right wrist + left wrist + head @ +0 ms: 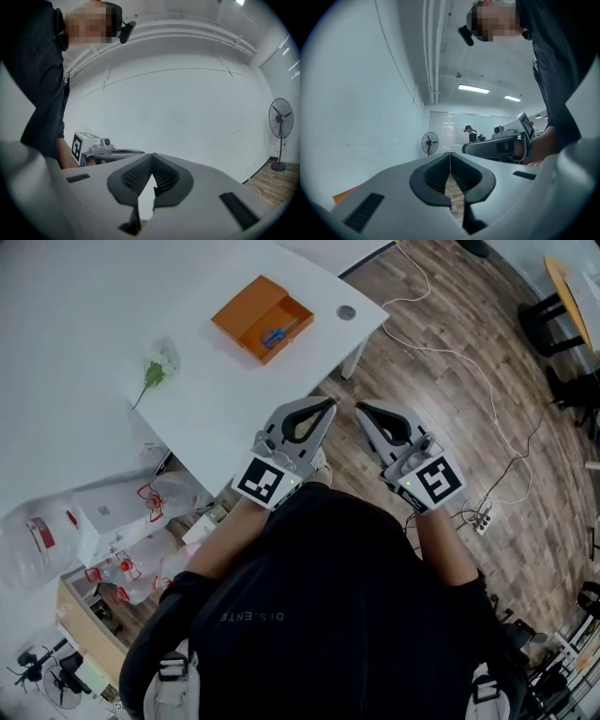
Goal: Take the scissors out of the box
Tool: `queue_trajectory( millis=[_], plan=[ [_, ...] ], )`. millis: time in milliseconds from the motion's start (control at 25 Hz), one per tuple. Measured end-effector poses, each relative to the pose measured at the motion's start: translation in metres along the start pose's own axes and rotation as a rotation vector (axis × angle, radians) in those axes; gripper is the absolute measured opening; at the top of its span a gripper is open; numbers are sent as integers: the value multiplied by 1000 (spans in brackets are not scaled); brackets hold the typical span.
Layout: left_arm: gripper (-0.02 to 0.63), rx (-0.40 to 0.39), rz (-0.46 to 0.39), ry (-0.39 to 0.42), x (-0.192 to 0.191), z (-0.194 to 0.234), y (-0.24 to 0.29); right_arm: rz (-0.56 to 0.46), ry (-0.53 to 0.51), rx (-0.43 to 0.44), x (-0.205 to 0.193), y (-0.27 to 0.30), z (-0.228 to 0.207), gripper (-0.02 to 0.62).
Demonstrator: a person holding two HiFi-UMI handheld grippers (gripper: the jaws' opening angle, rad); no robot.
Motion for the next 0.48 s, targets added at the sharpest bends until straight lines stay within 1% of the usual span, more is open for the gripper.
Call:
queue_trajectory(
  millis=[240,480],
  plan=[
    [20,5,-7,-20,4,71,24,14,-19,54,21,70,-41,5],
    [20,42,-17,-30,3,120,29,47,-41,92,21,113,-65,6]
  ],
)
Point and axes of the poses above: the fingertips, and each gripper's own axes: y forward along the fingers, z to its left, x out of its top, the point moved 4 cm from there along -y, backward along the fingers, and after that the axes turned 10 degrees about z, right-handed, at the moved point
